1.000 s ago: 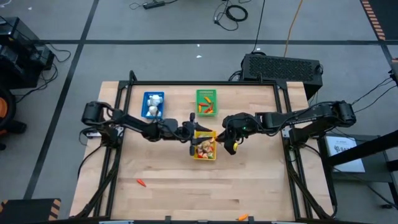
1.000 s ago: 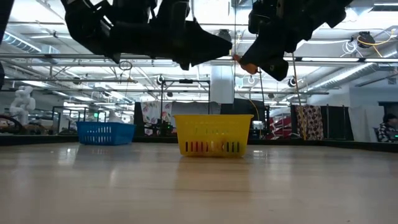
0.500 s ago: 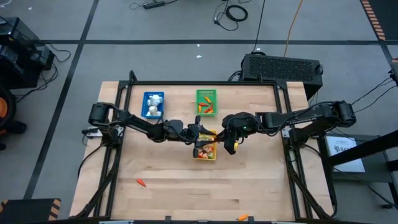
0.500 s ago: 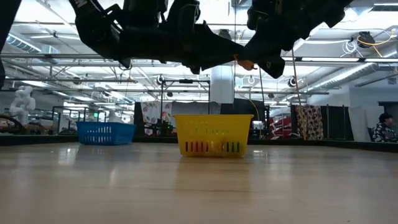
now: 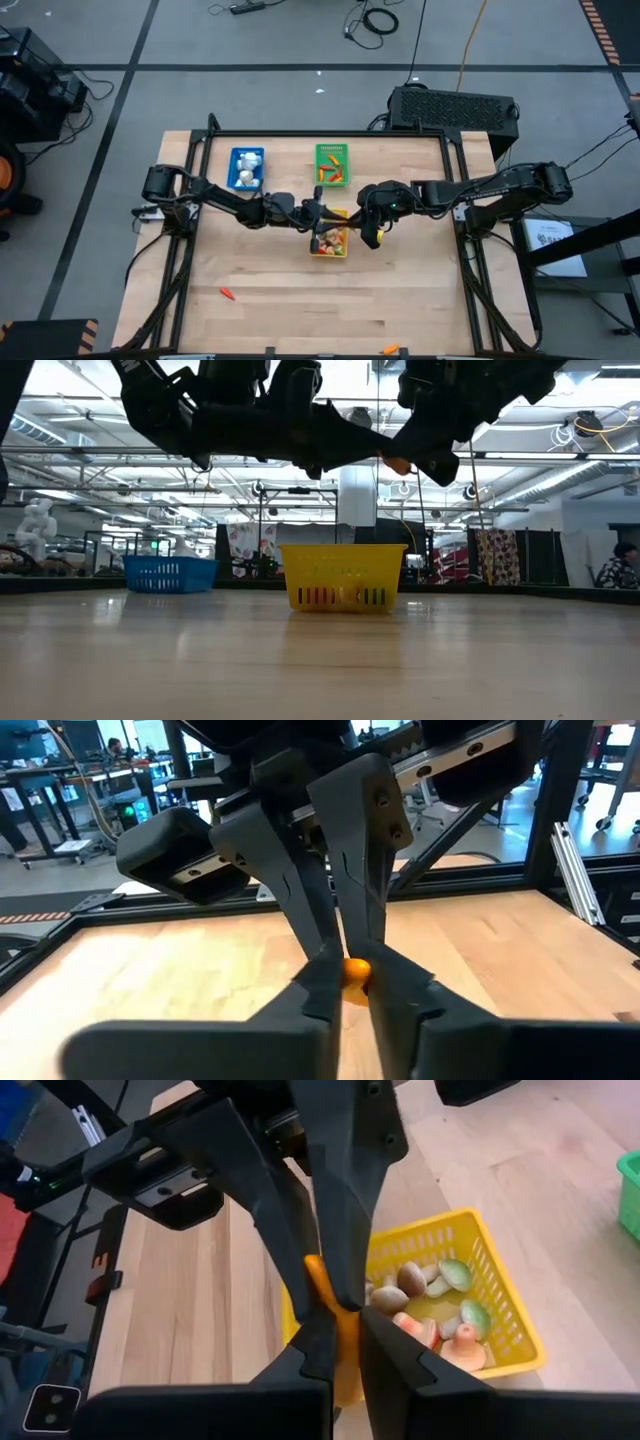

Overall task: Sort produce into baskets
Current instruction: Put the orange chili pepper into the green bin

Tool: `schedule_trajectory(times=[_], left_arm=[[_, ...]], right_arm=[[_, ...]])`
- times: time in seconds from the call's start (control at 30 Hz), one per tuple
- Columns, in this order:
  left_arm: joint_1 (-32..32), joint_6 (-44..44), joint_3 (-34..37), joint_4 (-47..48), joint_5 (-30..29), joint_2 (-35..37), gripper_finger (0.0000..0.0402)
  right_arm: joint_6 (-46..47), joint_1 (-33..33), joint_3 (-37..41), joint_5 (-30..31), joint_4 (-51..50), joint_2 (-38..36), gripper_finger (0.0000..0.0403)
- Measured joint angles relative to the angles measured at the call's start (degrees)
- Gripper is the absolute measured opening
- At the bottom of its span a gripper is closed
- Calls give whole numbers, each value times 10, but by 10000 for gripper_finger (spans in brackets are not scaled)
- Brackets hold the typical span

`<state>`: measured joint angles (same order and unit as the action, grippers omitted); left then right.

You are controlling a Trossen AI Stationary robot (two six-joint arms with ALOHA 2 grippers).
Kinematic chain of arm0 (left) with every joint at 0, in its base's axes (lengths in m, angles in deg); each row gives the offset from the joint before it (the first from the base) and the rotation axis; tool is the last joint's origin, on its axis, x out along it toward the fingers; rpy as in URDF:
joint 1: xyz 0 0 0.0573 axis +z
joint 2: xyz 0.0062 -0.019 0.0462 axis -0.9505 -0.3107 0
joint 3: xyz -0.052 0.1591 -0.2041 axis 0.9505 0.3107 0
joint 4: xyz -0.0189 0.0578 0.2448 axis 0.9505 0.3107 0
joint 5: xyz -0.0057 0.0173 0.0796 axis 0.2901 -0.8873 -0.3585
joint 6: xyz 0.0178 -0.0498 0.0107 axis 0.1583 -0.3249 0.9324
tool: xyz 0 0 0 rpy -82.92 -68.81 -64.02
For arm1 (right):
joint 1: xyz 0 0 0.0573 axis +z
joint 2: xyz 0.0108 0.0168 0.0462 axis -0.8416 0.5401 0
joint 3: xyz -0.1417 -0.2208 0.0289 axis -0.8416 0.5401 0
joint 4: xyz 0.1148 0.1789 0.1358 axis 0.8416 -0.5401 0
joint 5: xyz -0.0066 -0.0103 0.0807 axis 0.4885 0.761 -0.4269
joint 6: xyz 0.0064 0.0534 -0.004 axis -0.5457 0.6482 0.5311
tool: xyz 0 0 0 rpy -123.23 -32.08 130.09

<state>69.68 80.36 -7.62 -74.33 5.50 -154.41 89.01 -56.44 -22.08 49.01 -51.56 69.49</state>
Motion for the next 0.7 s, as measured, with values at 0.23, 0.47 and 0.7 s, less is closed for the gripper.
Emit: schedule_trajectory(times=[0.23, 0.47, 0.7], left_arm=[[0, 1, 0, 1, 3, 0, 7], [0, 18, -1, 17, 3, 5, 6], [30, 46, 0, 124, -38, 45, 5]], right_arm=[[-7, 0, 0, 1, 0, 0, 44], [-17, -1, 0, 5, -34, -5, 123], [-22, 0, 0, 2, -110, -13, 188]])
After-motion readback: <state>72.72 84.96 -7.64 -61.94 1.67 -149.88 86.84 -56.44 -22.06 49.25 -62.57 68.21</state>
